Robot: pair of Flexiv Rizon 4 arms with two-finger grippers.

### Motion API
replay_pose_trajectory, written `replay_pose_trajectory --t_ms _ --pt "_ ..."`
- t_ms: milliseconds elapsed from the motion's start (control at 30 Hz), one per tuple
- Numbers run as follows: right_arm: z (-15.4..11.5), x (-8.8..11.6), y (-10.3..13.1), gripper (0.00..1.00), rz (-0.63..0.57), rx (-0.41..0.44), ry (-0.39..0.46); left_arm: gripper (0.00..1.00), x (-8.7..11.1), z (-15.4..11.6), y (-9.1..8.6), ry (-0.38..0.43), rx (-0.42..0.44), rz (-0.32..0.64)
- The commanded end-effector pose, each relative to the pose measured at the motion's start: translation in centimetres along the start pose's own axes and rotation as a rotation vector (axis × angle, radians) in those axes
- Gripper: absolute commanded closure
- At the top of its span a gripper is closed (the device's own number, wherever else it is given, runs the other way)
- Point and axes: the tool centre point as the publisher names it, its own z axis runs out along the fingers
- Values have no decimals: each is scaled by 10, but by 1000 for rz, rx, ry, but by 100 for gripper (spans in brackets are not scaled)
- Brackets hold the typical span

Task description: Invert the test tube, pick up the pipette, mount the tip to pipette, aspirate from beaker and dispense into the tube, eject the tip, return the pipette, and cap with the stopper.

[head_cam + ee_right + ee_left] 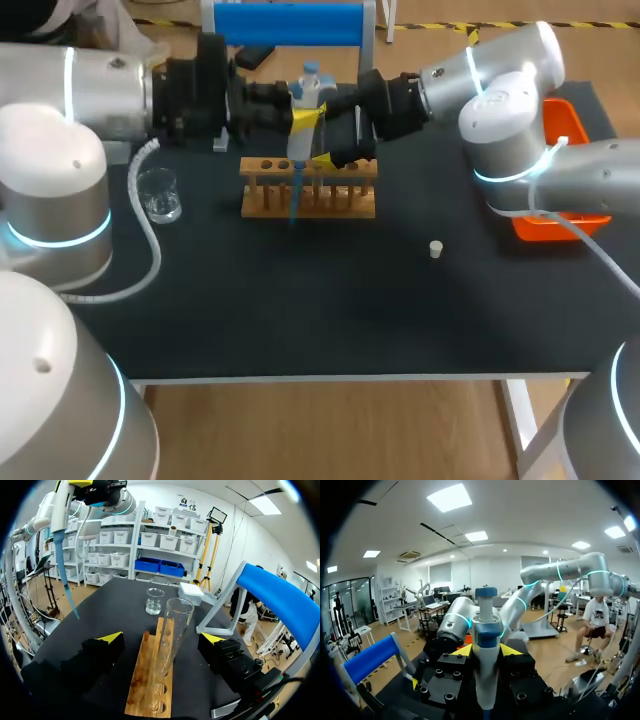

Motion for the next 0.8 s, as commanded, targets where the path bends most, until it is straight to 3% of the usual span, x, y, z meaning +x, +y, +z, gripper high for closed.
replay_pose_trajectory --t_ms 33,300,800 --pt "0 0 0 0 0 1 1 100 -8 14 12 13 37 4" --pt "0 0 0 0 0 1 1 100 -9 17 20 -7 74 -4" --pt "0 0 0 0 0 1 1 100 -8 15 14 -21 86 14"
